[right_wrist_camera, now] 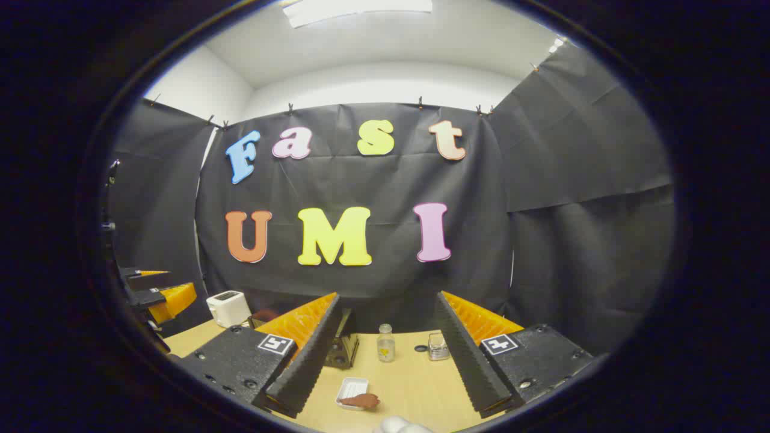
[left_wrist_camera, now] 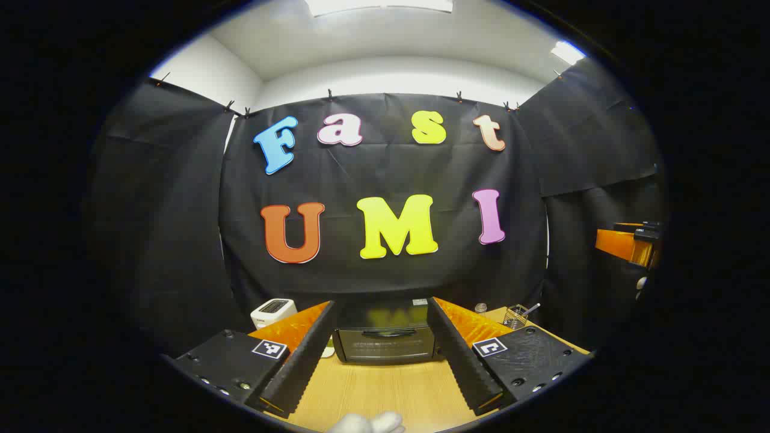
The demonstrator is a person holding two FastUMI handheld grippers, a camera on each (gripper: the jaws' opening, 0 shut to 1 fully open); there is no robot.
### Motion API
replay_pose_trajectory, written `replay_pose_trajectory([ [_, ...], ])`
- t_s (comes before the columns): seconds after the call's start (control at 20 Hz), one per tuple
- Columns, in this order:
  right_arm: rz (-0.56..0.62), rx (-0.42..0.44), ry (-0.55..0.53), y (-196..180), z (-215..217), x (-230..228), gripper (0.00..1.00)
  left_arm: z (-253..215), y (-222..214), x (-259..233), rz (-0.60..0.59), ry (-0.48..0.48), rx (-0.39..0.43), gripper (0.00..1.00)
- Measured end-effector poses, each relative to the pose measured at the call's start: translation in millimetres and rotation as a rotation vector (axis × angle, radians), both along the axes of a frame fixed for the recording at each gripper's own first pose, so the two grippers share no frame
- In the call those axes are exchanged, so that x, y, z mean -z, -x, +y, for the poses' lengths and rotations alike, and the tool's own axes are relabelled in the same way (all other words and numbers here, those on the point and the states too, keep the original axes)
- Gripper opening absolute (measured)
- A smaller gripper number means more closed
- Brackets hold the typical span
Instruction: Open the electric oven with the left hand, put the food in, and close the electric oven.
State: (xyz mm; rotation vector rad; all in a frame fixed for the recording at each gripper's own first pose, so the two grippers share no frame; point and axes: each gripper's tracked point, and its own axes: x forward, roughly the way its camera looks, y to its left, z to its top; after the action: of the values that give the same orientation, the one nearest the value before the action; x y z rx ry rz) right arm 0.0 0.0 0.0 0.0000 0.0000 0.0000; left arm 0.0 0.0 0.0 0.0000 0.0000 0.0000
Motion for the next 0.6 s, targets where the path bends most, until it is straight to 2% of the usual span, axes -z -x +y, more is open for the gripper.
replay_pose_trajectory([
  [0.3,0.055,-0.016,0.011,-5.8,13.4,21.0,0.99,6.2,0.1,0.5,0.001,0.039,0.009,0.96],
  [0.6,0.073,-0.003,0.018,-10.5,7.7,25.7,0.99,7.1,-8.1,0.4,-0.012,0.050,0.016,0.96],
])
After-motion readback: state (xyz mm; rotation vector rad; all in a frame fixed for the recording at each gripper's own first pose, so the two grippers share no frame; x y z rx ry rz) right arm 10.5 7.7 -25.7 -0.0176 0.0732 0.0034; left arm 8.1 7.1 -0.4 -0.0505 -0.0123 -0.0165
